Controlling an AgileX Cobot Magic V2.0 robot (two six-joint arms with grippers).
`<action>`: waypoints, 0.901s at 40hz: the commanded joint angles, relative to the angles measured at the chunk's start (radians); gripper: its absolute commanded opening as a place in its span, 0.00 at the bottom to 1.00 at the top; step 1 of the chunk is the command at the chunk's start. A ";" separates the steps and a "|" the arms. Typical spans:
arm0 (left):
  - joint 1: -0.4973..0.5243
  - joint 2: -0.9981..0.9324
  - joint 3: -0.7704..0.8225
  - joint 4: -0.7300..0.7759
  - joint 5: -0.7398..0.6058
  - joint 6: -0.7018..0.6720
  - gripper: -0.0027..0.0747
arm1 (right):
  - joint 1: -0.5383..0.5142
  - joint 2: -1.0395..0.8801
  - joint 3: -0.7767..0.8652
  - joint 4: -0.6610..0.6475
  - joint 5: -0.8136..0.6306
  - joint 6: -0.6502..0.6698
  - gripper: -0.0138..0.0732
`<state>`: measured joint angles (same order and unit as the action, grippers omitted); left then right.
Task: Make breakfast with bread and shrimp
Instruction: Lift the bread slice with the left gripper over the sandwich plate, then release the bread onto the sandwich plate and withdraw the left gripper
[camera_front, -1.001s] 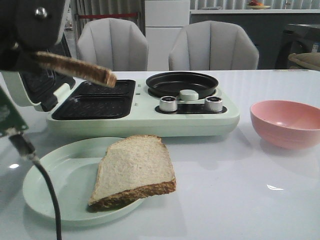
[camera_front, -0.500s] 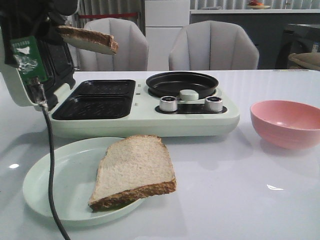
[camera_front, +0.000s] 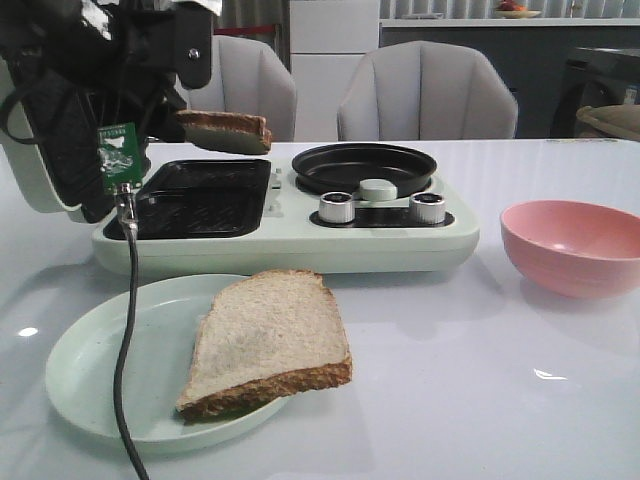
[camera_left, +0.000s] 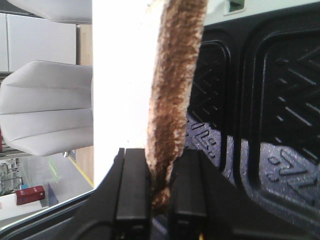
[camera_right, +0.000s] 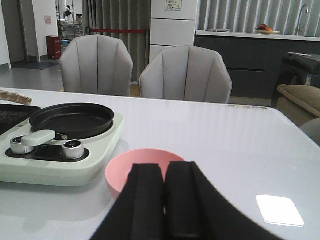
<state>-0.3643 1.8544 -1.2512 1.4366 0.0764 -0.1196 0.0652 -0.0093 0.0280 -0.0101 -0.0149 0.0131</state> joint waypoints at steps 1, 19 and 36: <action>0.007 0.002 -0.065 0.008 -0.015 -0.020 0.18 | 0.001 -0.020 -0.005 -0.014 -0.078 -0.004 0.32; 0.024 0.102 -0.125 -0.045 0.030 -0.047 0.18 | 0.001 -0.020 -0.005 -0.014 -0.078 -0.004 0.32; 0.024 0.098 -0.121 -0.165 0.031 -0.047 0.76 | 0.001 -0.020 -0.005 -0.014 -0.078 -0.004 0.32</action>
<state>-0.3440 2.0139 -1.3447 1.3032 0.1080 -0.1517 0.0652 -0.0093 0.0280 -0.0101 -0.0149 0.0131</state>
